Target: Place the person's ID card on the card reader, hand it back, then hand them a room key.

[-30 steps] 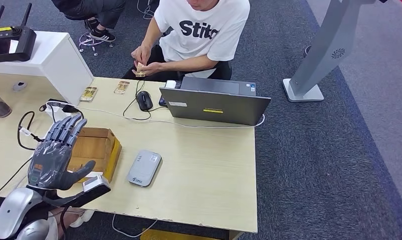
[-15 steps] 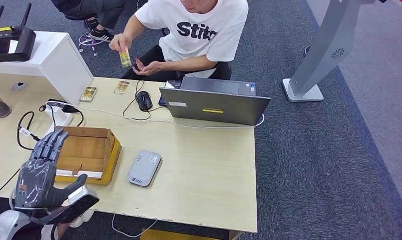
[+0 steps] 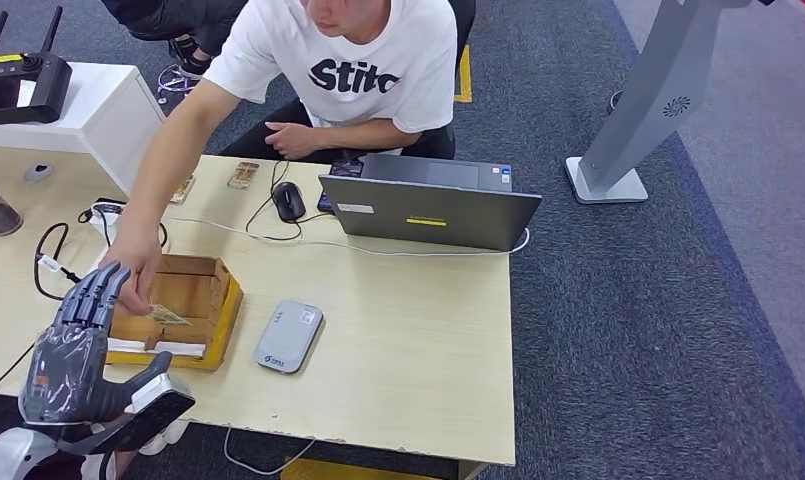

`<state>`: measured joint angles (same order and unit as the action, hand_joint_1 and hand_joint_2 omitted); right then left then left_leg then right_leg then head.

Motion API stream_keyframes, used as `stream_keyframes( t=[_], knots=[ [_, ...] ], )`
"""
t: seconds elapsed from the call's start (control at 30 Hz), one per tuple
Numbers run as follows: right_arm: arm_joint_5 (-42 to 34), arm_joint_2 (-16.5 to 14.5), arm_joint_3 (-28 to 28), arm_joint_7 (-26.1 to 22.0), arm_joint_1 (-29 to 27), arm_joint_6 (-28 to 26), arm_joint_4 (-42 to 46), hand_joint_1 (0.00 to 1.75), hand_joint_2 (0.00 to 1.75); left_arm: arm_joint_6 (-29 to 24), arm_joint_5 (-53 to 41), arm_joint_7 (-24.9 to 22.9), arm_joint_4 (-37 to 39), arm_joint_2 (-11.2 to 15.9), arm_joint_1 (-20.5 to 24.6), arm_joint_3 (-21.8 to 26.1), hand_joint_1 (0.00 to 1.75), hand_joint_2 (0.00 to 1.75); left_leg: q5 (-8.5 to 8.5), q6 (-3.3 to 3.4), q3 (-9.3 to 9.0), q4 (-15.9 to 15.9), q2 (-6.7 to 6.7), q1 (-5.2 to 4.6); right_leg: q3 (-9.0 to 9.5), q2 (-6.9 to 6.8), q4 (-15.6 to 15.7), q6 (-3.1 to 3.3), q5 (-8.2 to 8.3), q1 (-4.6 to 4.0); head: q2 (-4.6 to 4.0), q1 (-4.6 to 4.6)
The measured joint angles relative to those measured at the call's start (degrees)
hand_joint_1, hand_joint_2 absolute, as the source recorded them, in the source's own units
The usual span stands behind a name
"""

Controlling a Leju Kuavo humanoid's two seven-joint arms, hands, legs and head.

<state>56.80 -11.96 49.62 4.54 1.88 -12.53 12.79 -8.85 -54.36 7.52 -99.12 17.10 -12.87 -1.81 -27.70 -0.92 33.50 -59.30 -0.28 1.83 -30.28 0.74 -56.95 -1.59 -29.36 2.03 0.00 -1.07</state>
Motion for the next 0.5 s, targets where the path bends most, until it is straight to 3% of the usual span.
stream_keyframes(
  t=[0.5],
  knots=[
    [0.9, 0.0, 0.1, 0.6, 0.0, 0.1, 0.0, 0.0, 1.75, 1.0, -3.6, -1.6, -0.2, -0.2, -0.4, 0.6, 0.0, 1.75, 0.0, 0.0, 0.0, 0.0, 0.0, 0.0, 0.0, 0.0, 0.0, 0.0, 0.0, 0.0, 0.0, 0.01]
  ],
)
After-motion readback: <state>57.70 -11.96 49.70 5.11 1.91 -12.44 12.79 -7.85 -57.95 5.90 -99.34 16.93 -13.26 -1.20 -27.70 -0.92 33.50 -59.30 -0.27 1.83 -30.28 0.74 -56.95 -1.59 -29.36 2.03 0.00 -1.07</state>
